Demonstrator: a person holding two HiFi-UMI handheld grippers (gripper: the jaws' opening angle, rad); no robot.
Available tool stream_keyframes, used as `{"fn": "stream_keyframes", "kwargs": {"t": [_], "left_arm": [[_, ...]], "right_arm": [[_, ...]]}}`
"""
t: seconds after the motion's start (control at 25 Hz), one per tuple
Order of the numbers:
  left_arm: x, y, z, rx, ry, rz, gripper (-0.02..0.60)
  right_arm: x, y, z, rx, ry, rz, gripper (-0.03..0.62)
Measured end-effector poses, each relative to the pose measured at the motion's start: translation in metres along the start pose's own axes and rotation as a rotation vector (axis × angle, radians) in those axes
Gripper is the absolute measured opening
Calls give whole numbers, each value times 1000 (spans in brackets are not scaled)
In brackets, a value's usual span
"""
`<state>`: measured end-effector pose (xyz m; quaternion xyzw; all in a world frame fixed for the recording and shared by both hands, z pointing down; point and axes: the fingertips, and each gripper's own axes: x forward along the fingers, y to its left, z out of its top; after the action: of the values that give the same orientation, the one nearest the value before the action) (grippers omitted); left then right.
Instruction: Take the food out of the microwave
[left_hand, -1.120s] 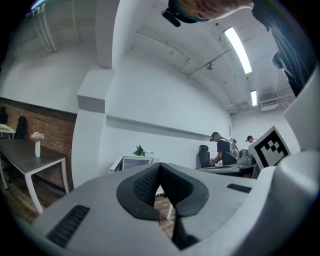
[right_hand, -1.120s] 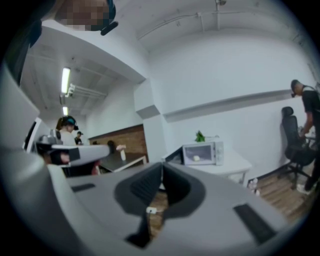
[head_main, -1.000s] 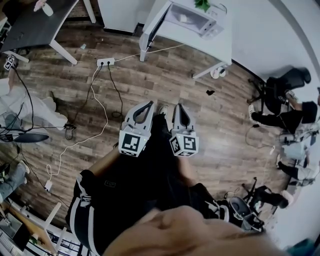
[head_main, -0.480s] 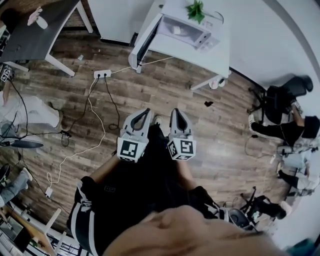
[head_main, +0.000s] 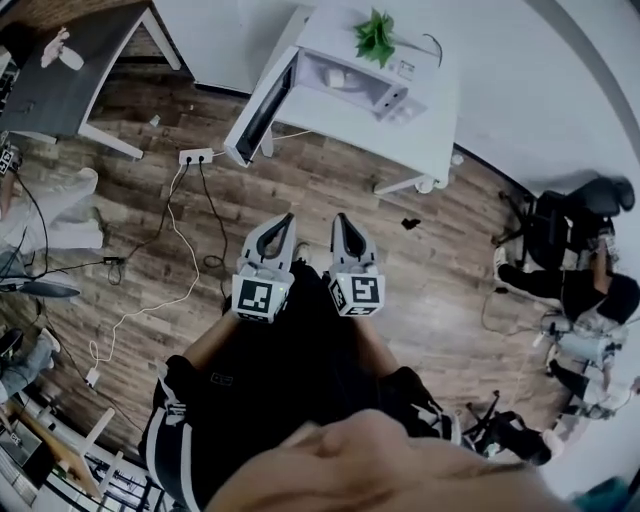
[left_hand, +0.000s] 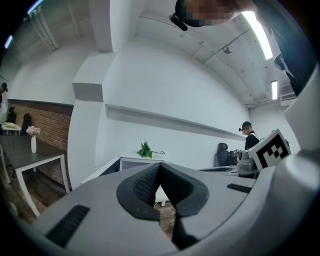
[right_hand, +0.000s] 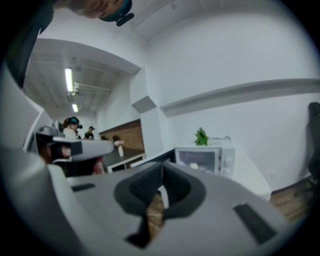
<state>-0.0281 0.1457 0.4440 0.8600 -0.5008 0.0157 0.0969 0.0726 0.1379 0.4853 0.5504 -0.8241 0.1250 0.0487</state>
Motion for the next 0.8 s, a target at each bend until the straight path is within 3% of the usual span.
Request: {"fn": "stream_keyframes", "kwargs": {"t": [0.2,0.52,0.8], "left_arm": [[40,-5,1,26,5,53,29],[74,-1,7,-23,20,108,29],[103,13,12,-34,8,95,29]], "right_arm": [[31,-36,1,-17,32,56,32],[64,-58,4,-14,48,114,32],[90,-73,7,-10,41,92,32]]}}
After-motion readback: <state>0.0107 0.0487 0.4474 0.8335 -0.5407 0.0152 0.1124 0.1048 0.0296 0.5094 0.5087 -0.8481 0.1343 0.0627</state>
